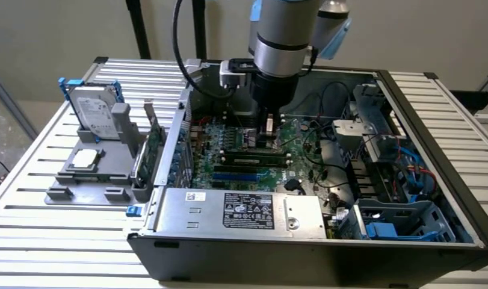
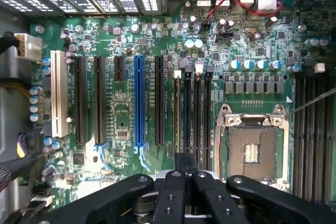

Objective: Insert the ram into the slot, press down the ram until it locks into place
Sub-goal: 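Press down the ram until it locks into place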

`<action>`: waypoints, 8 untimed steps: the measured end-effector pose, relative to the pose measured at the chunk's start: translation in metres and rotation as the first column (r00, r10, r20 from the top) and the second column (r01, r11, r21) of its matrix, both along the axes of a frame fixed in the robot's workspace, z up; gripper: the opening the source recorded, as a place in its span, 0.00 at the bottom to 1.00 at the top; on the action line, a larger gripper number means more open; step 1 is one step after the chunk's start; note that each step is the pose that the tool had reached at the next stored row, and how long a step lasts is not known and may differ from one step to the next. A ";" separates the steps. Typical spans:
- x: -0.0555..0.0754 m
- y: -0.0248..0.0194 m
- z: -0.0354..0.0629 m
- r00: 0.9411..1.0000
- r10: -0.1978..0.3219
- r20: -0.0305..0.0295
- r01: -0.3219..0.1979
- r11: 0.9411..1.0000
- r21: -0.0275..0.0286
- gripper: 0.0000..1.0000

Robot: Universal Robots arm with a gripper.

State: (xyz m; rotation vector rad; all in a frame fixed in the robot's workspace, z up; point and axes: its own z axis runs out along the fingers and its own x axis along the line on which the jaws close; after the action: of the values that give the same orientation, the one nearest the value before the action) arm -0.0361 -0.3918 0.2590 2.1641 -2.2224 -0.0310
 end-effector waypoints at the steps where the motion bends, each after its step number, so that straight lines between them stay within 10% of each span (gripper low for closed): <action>1: 0.001 -0.0003 0.0024 1.000 0.000 0.000 0.000 1.000 0.000 0.11; 8: 0.001 -0.0004 0.0028 1.000 0.000 0.000 0.000 1.000 0.000 0.11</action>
State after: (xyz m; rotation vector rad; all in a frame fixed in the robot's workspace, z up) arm -0.0352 -0.3922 0.2618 2.1646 -2.2218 -0.0311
